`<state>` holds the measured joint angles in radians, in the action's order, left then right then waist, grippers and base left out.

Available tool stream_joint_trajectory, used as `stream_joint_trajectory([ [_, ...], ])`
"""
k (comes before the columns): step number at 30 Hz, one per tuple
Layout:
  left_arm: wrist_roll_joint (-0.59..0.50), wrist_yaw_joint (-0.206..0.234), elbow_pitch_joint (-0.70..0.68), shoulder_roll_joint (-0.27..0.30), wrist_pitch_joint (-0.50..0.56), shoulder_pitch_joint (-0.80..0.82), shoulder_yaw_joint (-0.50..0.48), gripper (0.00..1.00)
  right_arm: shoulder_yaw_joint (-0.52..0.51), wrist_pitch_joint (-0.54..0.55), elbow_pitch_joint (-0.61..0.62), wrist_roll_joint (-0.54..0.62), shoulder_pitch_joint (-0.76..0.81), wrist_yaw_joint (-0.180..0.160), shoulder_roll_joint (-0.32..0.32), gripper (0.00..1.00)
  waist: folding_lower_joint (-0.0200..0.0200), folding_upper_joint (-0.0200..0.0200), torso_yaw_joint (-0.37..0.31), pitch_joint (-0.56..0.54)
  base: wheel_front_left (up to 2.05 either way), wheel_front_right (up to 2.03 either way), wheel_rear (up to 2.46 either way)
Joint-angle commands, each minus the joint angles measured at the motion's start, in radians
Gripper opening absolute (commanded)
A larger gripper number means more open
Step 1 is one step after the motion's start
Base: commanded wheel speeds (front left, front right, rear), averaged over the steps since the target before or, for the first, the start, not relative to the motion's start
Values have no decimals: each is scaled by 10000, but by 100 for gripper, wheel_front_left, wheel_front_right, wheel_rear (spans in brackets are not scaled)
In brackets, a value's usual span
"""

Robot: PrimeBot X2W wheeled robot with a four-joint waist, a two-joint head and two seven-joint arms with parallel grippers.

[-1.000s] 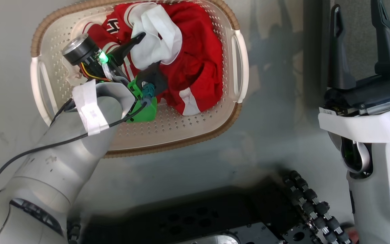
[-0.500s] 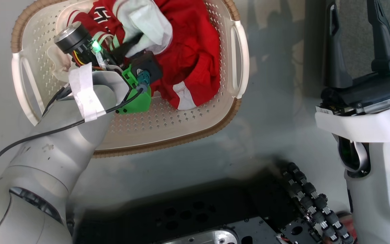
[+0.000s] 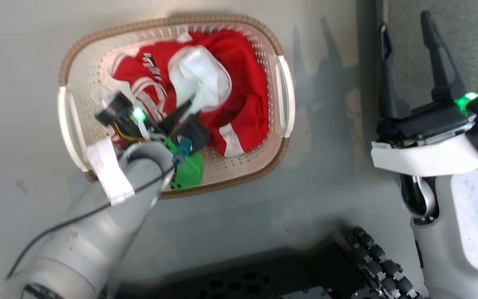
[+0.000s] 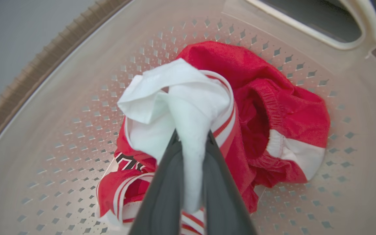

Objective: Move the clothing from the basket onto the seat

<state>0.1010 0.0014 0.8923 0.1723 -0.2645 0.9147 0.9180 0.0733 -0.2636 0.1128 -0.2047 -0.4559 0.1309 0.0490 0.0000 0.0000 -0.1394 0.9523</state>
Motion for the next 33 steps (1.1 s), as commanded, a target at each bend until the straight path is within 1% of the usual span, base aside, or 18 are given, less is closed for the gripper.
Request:
stream_joint_trajectory([
  [1,42,115,-236,65,0,-429,-65,0,14,-16,-100,1,271,-3,25,100,0,0,224,-1507,0,0,0],
  [4,222,280,-841,104,-1,-1113,-293,0,67,-16,-296,38,593,-3,26,100,0,0,319,-2371,0,0,0],
  [9,588,562,-2043,104,-3,-2447,-913,0,434,-16,-707,55,1233,-3,28,100,0,0,465,-4004,0,0,0],
  [16,664,966,-3683,3,-3,-4182,-1871,0,878,-16,-1256,-18,2275,-3,29,100,0,0,694,-6073,0,0,0],
  [18,580,1009,-4039,-36,-3,-4592,-2050,0,988,-16,-1392,-44,2594,-3,28,100,0,0,733,-6566,0,0,0],
  [23,385,988,-4746,-115,-3,-5340,-2401,0,1325,-11,-1671,-178,3314,-3,31,100,0,0,769,-7704,0,0,0],
  [26,368,897,-5249,-185,-4,-5681,-2622,0,1461,-11,-1826,-237,3815,-3,29,100,0,0,762,-8311,0,0,0],
  [30,320,869,-5988,-237,-4,-6085,-2979,0,1618,-11,-2026,-285,4345,-3,28,100,0,0,673,-9008,0,0,0],
  [33,206,789,-6507,-233,-4,-6316,-3135,0,1711,-11,-2102,-255,4607,-3,29,100,0,0,587,-9312,0,0,0],
])
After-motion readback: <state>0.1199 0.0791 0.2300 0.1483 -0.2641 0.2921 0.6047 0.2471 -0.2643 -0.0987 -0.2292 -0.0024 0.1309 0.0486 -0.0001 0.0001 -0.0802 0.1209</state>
